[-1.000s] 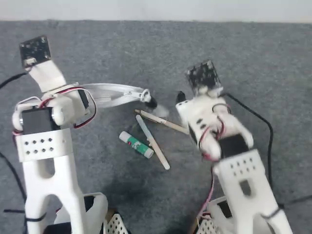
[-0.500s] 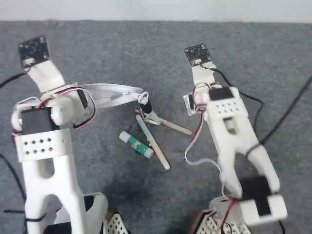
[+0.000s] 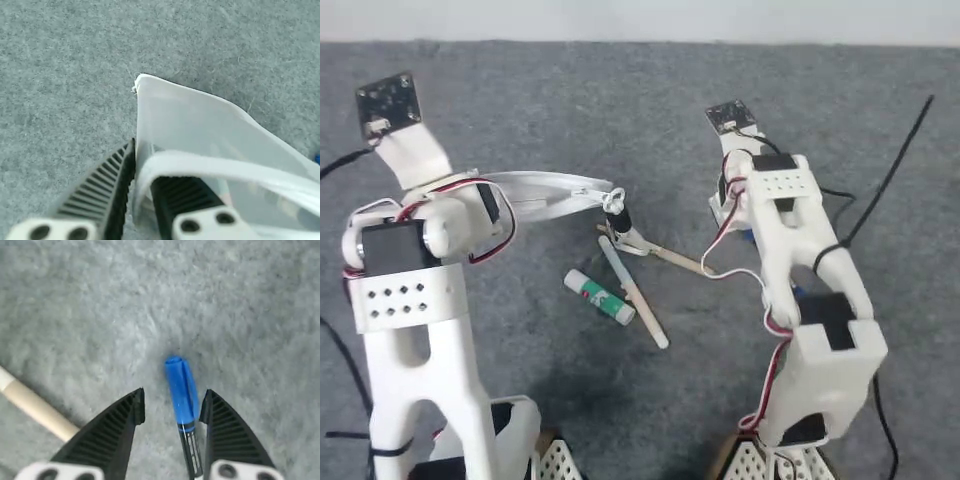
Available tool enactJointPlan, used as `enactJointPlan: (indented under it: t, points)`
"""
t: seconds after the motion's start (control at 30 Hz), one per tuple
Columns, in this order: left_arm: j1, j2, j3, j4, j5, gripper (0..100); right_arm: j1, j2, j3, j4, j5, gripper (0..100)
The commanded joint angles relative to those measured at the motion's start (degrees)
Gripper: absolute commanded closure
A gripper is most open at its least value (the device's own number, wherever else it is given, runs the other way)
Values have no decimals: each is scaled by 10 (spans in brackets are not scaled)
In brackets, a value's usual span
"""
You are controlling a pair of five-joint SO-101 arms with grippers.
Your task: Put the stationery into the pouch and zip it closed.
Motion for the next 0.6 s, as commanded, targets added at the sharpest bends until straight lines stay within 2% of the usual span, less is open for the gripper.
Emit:
enactJointPlan:
  t: [0.0, 0.4, 0.57]
  points:
    - [-2, 2, -5, -15, 6, 988, 7, 20, -56, 6, 9, 820]
    - [-2, 2, -5, -15, 6, 988, 16, 89, -91, 6, 10, 825]
    - [-2, 2, -5, -15, 6, 988, 15, 106, -91, 3, 42, 961]
